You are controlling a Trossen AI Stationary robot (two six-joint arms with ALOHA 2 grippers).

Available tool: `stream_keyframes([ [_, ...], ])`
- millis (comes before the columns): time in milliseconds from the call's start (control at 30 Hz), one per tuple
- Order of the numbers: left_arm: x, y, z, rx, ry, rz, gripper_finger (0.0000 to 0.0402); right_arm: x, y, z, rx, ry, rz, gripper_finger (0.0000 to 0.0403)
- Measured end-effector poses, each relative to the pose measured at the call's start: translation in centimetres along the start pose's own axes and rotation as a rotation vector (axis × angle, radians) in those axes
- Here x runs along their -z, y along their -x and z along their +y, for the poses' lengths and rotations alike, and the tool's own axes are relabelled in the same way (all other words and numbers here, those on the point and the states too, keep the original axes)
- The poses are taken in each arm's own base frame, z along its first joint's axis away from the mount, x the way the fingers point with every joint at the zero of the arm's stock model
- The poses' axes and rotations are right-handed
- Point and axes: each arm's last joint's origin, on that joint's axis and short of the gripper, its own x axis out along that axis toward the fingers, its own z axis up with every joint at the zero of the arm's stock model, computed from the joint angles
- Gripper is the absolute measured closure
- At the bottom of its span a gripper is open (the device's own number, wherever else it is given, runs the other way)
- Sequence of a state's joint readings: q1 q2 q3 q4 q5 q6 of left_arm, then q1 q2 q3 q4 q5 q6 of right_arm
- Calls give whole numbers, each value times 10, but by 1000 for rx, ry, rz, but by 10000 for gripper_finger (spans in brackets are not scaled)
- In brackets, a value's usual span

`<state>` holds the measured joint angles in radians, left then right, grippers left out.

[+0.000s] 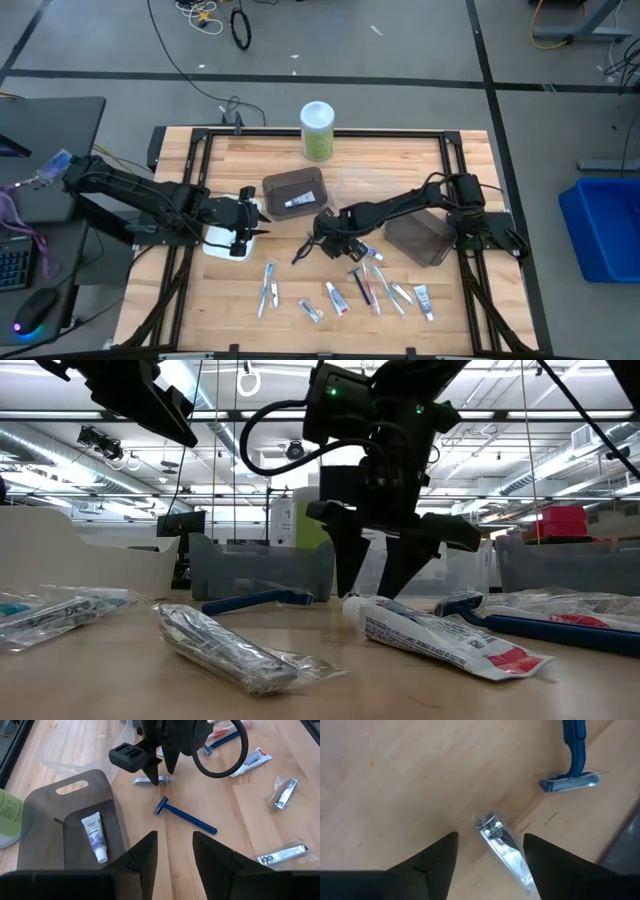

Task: Pick & Place Travel size toiletries
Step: Put the nail cutter into the transparent bin

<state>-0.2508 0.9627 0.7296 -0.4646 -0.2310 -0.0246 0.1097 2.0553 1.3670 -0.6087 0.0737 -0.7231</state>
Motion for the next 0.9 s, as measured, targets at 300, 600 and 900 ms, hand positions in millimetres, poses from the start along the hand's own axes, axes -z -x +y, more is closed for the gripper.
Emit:
stream_keyframes([
  [300,0,0,0,0,1,0,270,1,0,2,-17,-9,5,269],
  [600,0,0,0,0,1,0,270,-7,3,3,5,-106,10,341],
  [900,0,0,0,0,1,0,270,-34,56,0,294,-442,228,342],
])
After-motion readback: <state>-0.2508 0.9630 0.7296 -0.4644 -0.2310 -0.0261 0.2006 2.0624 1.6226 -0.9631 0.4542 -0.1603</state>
